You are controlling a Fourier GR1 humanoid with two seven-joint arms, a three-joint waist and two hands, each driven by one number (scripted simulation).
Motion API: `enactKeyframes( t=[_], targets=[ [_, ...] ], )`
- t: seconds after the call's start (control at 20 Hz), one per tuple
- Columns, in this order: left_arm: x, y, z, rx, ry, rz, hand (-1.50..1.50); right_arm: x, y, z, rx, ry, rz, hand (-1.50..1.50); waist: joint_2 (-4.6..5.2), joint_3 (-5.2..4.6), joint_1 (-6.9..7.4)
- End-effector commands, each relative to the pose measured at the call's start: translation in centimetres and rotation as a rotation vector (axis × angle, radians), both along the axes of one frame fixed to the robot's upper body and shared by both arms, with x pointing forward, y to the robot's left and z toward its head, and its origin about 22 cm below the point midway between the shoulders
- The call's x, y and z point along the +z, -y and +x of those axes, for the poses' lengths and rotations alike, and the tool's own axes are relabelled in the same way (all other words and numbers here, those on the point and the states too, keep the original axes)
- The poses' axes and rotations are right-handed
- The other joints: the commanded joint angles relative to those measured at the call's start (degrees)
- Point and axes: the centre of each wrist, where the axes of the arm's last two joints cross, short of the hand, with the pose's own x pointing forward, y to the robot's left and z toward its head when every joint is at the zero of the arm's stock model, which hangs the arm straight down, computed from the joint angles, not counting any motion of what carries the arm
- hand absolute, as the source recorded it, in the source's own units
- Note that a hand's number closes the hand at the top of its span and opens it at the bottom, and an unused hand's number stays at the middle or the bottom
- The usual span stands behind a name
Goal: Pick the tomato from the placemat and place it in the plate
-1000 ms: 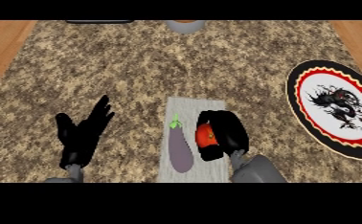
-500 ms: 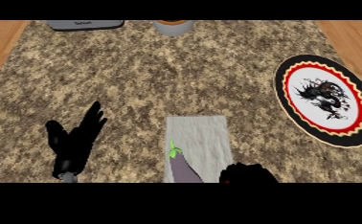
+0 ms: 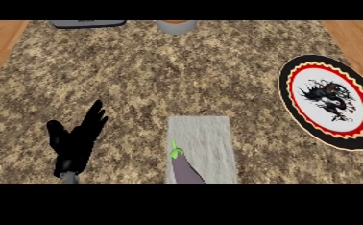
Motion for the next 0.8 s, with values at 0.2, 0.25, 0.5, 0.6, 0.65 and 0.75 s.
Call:
enactKeyframes(
  t=[0.2, 0.25, 0.5, 0.6, 0.65, 0.75],
  targets=[
    [-0.8, 0.9, 0.9, -0.041, -0.022, 0.001, 0.00, 0.9, 5.7, 1.0, -0.206, 0.035, 0.225, 1.50, 0.71, -0.04, 1.79],
    [-0.9, 1.6, -0.3, -0.039, -0.030, 0.004, 0.00, 1.2, 5.7, 1.3, -0.202, 0.048, 0.287, 1.50, 0.57, -0.01, 2.24],
    [0.6, 1.8, 1.2, -0.052, -0.024, -0.007, 0.00, -0.7, 12.9, 5.2, -0.292, 0.128, 0.277, 1.50, 0.73, -0.07, 3.00],
    [-0.4, 0.2, 0.5, -0.044, -0.035, 0.007, 0.00, -1.7, 13.0, 6.6, -0.322, 0.160, 0.307, 1.50, 0.79, -0.19, 3.35],
    [0.5, 3.4, 1.2, -0.062, -0.006, 0.004, 0.00, -0.9, 15.8, 7.8, -0.362, 0.185, 0.282, 1.50, 0.83, -0.13, 3.49],
    [-0.3, 3.4, 1.1, -0.081, -0.037, 0.000, 0.00, -2.2, 17.3, 9.7, -0.422, 0.204, 0.311, 1.50, 0.99, -0.13, 3.88]
  ],
)
